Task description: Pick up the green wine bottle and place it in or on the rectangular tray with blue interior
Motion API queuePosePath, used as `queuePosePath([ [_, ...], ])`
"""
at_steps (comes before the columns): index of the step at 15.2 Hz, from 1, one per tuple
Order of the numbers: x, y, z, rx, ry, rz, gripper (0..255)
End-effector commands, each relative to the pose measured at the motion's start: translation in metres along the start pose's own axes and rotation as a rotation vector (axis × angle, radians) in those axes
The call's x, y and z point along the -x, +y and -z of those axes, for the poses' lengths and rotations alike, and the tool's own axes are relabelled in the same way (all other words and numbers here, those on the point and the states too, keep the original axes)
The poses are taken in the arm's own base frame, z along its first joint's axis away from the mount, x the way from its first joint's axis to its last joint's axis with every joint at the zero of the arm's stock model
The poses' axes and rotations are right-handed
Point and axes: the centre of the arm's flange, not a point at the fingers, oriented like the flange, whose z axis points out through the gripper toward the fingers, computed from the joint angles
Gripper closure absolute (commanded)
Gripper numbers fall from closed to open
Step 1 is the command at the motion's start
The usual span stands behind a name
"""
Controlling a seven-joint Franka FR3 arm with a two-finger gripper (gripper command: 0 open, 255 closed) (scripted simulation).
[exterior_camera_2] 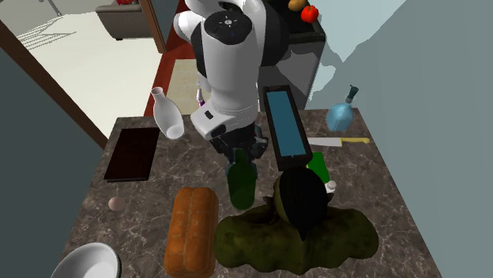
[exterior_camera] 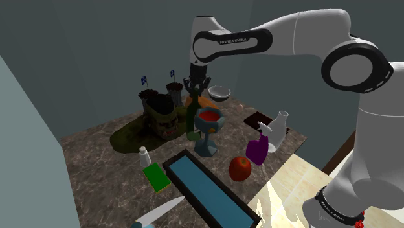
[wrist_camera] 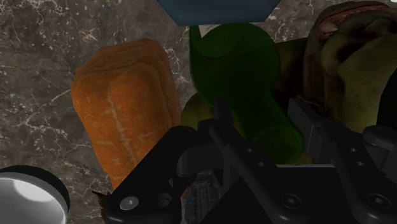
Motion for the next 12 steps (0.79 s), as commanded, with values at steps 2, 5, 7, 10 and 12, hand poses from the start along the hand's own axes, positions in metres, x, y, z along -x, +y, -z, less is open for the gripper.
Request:
queuePosePath([
  [2,-0.001,-0.001,0.014,0.0,0.0,0.0,255],
  [5,-0.002,-0.002,0.03,0.0,0.0,0.0,255],
  [7,-0.003,-0.002,0.041,0.0,0.0,0.0,255],
  [10,-0.003,-0.003,0.057,0.0,0.0,0.0,255],
  [12,-0.004,-0.003,0.067,0.0,0.0,0.0,255],
])
